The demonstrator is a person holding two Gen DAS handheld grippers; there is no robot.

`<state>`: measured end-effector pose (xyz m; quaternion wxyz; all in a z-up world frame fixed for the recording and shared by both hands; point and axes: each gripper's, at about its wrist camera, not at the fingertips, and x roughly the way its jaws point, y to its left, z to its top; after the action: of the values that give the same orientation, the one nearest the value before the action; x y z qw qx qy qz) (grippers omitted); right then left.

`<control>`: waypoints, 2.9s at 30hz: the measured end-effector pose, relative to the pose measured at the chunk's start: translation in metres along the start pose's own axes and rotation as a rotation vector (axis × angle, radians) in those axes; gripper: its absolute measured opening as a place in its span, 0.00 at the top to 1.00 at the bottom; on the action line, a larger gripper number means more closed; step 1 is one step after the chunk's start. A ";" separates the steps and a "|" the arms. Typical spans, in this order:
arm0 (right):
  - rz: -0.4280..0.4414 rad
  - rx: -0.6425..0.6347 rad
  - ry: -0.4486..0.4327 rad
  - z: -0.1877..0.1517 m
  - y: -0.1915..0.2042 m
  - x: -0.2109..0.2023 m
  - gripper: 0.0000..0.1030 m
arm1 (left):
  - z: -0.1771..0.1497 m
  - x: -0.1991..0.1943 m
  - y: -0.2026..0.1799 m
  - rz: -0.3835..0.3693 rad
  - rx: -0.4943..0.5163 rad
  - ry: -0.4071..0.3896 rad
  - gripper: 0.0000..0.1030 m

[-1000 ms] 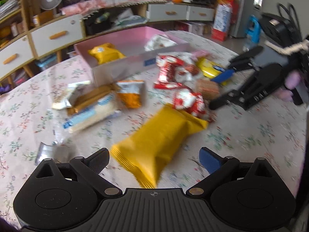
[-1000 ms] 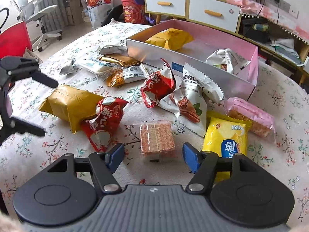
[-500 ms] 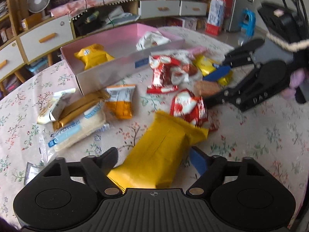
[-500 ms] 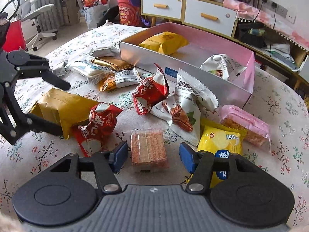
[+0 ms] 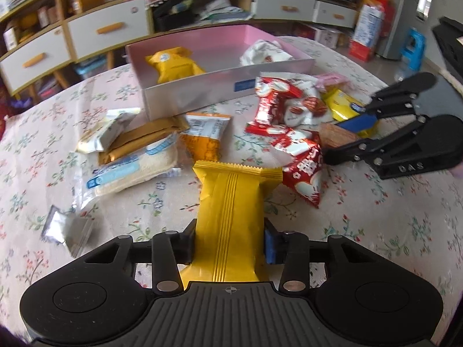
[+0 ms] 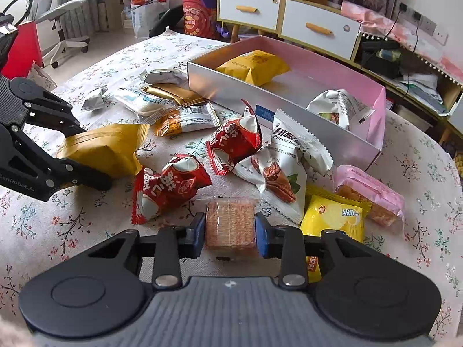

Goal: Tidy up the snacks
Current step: 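Grasp the yellow striped packet with the left tool while the right tool grasps the wafer cube, then place both held snacks into the pink box and open both tools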

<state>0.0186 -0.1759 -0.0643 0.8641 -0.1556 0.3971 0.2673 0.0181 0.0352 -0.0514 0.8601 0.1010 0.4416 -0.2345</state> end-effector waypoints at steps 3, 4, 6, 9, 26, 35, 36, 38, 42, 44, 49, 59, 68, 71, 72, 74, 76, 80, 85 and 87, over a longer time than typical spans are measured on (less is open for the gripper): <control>-0.004 0.003 -0.004 0.001 -0.001 -0.002 0.69 | 0.003 -0.004 0.002 0.015 -0.045 -0.002 0.62; -0.006 0.006 -0.008 0.002 -0.001 -0.003 0.69 | 0.004 -0.005 0.003 0.020 -0.058 -0.003 0.62; -0.008 0.016 -0.014 0.004 -0.003 -0.005 0.69 | 0.007 -0.008 0.005 0.027 -0.084 -0.006 0.62; -0.017 0.028 -0.027 0.006 -0.005 -0.008 0.69 | 0.010 -0.012 0.006 0.037 -0.111 -0.013 0.63; -0.055 0.152 -0.118 0.035 -0.023 -0.018 0.69 | 0.057 -0.022 0.005 0.049 -0.204 -0.110 0.63; -0.079 0.366 -0.165 0.062 -0.060 -0.005 0.69 | 0.111 -0.002 0.009 0.071 -0.291 -0.165 0.63; -0.086 0.392 -0.168 0.065 -0.066 -0.003 0.69 | 0.118 0.003 0.008 0.077 -0.285 -0.172 0.63; -0.103 0.440 -0.186 0.074 -0.079 0.003 0.69 | 0.132 0.014 0.007 0.083 -0.274 -0.182 0.63; -0.132 0.467 -0.217 0.087 -0.096 0.014 0.69 | 0.151 0.036 0.007 0.069 -0.273 -0.197 0.63; -0.142 0.482 -0.229 0.091 -0.105 0.021 0.69 | 0.157 0.048 0.009 0.076 -0.280 -0.201 0.63; -0.136 0.506 -0.233 0.091 -0.120 0.039 0.69 | 0.166 0.075 0.013 0.069 -0.298 -0.205 0.63; -0.132 0.526 -0.266 0.093 -0.132 0.048 0.70 | 0.174 0.105 0.013 0.088 -0.268 -0.223 0.63; -0.134 0.512 -0.272 0.095 -0.128 0.046 0.51 | 0.174 0.102 0.005 0.102 -0.245 -0.248 0.36; -0.143 0.505 -0.281 0.094 -0.127 0.036 0.40 | 0.173 0.094 0.000 0.108 -0.226 -0.262 0.27; -0.145 0.504 -0.279 0.095 -0.128 0.036 0.35 | 0.172 0.090 -0.002 0.108 -0.223 -0.262 0.24; -0.147 0.504 -0.276 0.095 -0.127 0.030 0.29 | 0.170 0.084 -0.004 0.107 -0.217 -0.256 0.21; -0.152 0.506 -0.271 0.093 -0.125 0.026 0.23 | 0.166 0.077 -0.006 0.112 -0.217 -0.251 0.15; -0.163 0.497 -0.257 0.090 -0.117 0.015 0.13 | 0.157 0.062 -0.013 0.114 -0.203 -0.236 0.12; -0.175 0.479 -0.230 0.083 -0.107 0.005 0.07 | 0.144 0.043 -0.020 0.135 -0.187 -0.213 0.08; -0.186 0.470 -0.214 0.081 -0.102 0.001 0.05 | 0.139 0.036 -0.022 0.135 -0.189 -0.206 0.07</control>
<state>0.1278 -0.2197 -0.0079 0.9343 0.0423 0.3389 0.1024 0.1239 -0.0484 0.0017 0.9204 0.0246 0.3631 -0.1428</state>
